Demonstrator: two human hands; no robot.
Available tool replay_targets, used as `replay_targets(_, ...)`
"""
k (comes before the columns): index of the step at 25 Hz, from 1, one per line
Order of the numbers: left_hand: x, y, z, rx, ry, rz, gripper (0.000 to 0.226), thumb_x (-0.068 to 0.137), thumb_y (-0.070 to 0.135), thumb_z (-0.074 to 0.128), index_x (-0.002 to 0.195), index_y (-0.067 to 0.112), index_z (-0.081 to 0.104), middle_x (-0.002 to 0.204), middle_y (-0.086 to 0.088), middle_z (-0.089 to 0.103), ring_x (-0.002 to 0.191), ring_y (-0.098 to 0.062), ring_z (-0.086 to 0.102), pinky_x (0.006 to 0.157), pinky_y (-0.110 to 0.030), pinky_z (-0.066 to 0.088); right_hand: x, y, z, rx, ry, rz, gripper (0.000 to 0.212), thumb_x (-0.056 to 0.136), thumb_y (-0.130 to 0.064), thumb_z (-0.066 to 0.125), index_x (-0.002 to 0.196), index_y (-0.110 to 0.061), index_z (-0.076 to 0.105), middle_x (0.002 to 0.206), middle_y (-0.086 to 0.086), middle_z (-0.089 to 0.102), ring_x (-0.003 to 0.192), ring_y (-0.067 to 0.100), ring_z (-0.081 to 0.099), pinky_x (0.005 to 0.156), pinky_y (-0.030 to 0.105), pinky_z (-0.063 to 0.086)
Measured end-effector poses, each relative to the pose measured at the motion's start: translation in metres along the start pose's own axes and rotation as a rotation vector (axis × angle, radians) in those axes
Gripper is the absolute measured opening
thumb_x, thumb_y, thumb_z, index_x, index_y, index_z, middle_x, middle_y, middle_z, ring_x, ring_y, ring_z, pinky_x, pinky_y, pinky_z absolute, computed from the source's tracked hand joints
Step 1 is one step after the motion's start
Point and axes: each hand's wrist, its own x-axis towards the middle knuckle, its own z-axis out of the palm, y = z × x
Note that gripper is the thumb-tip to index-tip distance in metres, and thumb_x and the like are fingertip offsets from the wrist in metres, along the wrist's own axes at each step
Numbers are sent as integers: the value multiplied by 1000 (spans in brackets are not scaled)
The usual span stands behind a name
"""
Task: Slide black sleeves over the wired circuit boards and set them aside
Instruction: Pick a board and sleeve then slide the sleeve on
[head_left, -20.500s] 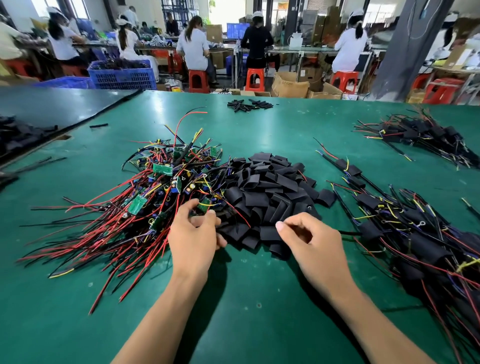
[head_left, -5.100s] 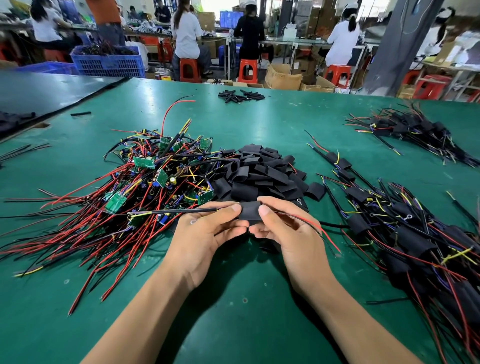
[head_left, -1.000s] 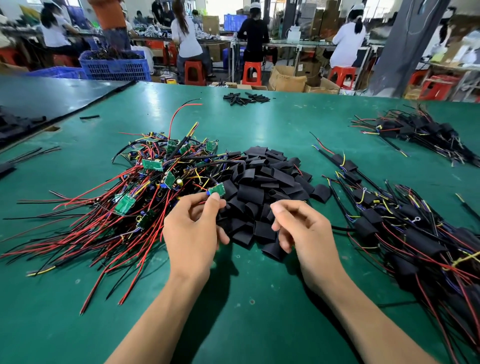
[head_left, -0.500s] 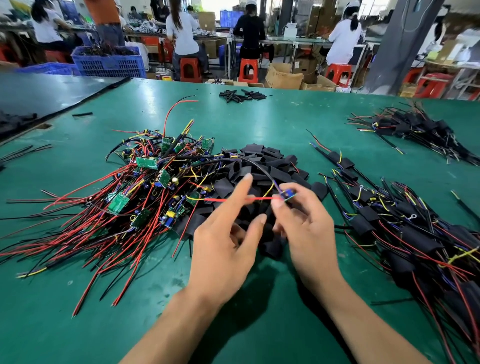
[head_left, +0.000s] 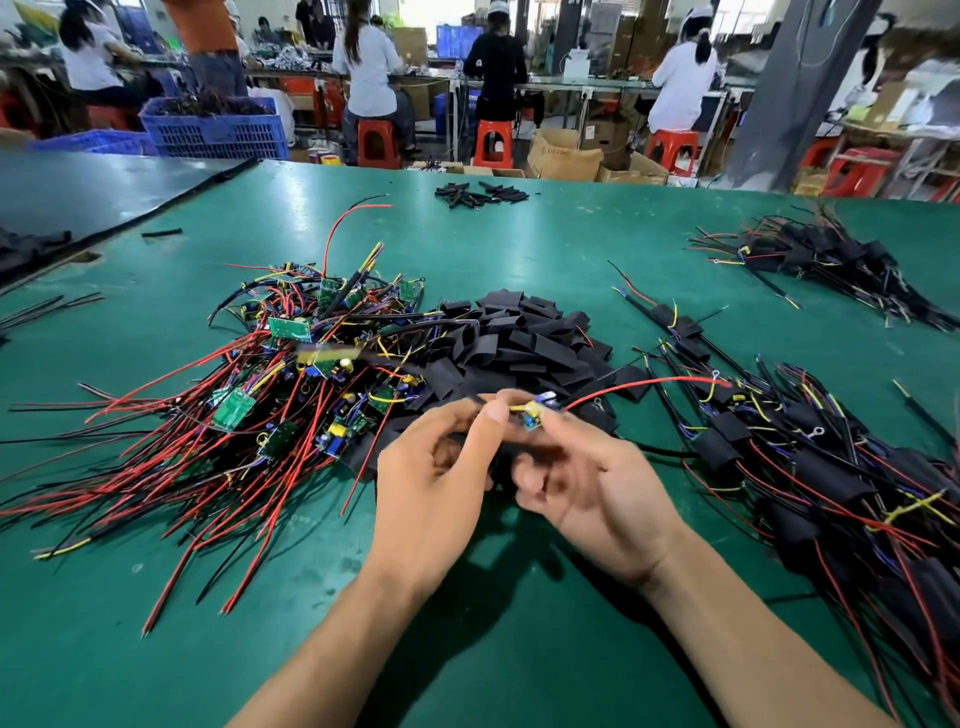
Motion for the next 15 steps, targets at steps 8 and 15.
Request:
replay_targets(8,3,-1,-2,-1,-36,-22,21,100,18,58,94,23,78,72,9,75,62,-1,65,57,-15,49,4,14,1,-298,87,-118,23,96,-36,59,81,-25,73,82,16,69,32,8,24,36,16,19)
replay_targets(15,15,-6,-9,-147,28,-139,21,102,17,53,89,5,65,80,-9,72,71,-26,75,59,-29,59,10,5,-8,-210,372,-310,29,98,-28,56,92,-5,72,61,6,54,32,9,30,38,16,25)
